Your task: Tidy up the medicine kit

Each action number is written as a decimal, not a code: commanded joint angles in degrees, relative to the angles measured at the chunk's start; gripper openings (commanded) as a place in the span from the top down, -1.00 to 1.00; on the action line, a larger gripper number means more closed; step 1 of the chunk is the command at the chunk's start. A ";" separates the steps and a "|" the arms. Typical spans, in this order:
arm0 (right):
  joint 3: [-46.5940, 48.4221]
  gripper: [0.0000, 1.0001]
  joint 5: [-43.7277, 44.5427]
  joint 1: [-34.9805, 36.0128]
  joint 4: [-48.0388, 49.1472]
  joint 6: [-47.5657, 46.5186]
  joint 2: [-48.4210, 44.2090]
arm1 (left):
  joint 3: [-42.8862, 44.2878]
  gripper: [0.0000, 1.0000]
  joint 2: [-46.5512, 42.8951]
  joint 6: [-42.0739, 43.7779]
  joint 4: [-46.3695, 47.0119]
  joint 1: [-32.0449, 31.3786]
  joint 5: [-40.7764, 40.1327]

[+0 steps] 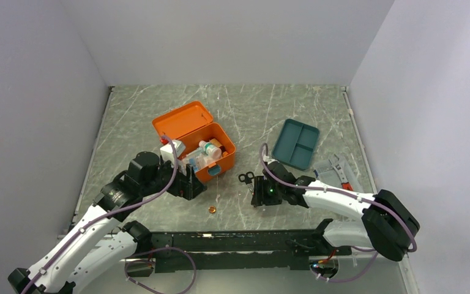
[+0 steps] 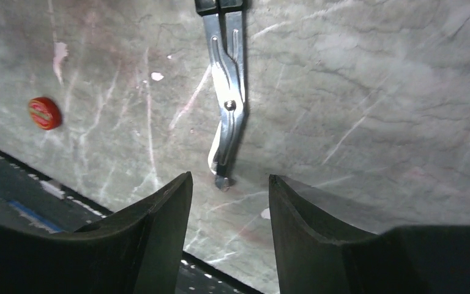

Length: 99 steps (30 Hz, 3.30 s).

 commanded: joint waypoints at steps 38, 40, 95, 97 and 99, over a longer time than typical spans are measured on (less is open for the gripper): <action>-1.03 0.46 9.74 6.76 -1.94 16.09 5.12 | -2.64 -0.97 -4.64 1.76 0.43 0.09 1.11; -0.81 0.58 10.55 7.16 -2.45 16.52 5.79 | -2.89 -0.97 -4.82 1.81 0.51 0.09 1.29; -12.87 1.00 6.04 10.52 -8.88 16.00 -16.49 | -4.72 -0.97 26.18 -11.23 26.49 -11.45 9.10; -13.01 1.00 6.01 10.52 -8.99 16.27 -17.39 | -4.97 -0.97 28.23 -12.18 28.20 -11.50 8.42; -13.18 1.00 6.18 10.67 -9.08 16.45 -18.16 | -5.55 -0.97 30.09 -13.28 30.30 -11.48 7.57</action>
